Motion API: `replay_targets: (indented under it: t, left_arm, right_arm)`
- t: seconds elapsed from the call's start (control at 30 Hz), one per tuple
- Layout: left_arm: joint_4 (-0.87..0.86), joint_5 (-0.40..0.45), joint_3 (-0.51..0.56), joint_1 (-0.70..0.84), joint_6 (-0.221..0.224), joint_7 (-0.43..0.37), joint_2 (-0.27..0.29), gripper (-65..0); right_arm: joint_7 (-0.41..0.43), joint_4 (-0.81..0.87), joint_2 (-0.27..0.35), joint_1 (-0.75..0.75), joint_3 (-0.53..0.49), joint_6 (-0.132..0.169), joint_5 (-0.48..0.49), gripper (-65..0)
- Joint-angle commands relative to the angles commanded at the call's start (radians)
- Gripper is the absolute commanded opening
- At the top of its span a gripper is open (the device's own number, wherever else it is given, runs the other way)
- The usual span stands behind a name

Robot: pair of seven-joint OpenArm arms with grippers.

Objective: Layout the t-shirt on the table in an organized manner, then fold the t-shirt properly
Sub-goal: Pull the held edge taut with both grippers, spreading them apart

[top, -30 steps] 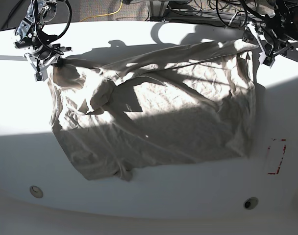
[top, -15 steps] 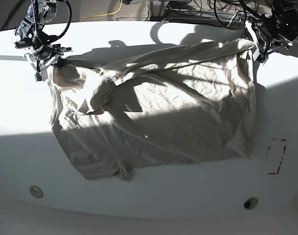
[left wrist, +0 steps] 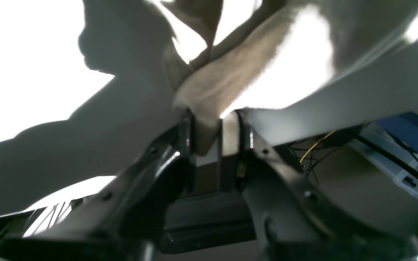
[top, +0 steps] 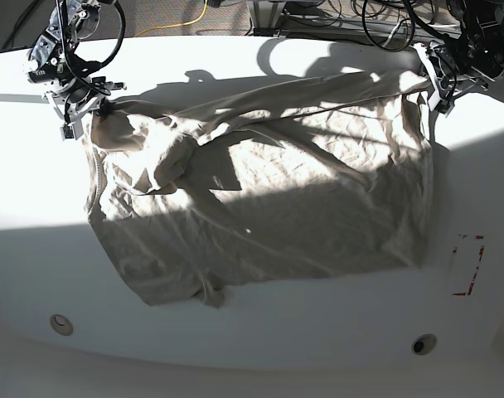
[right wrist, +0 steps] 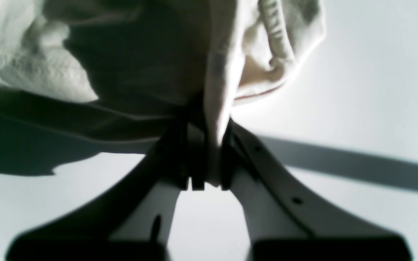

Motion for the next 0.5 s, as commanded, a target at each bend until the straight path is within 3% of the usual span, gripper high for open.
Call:
replay_targets:
  t: [0.37,0.5]
  left_arm:
    - [0.104,-0.005,-0.015,0.025,0.0,0.005,-0.097,-65.0]
    - [0.104,-0.051,-0.054,0.025,0.0,0.005,-0.143,-65.0]
  right_arm:
    - [0.0,0.009,0.0,0.0,0.0,0.0,0.0,-61.4]
    - [-0.002,0.041,0.0,0.0,0.0,0.0,0.0,-61.4]
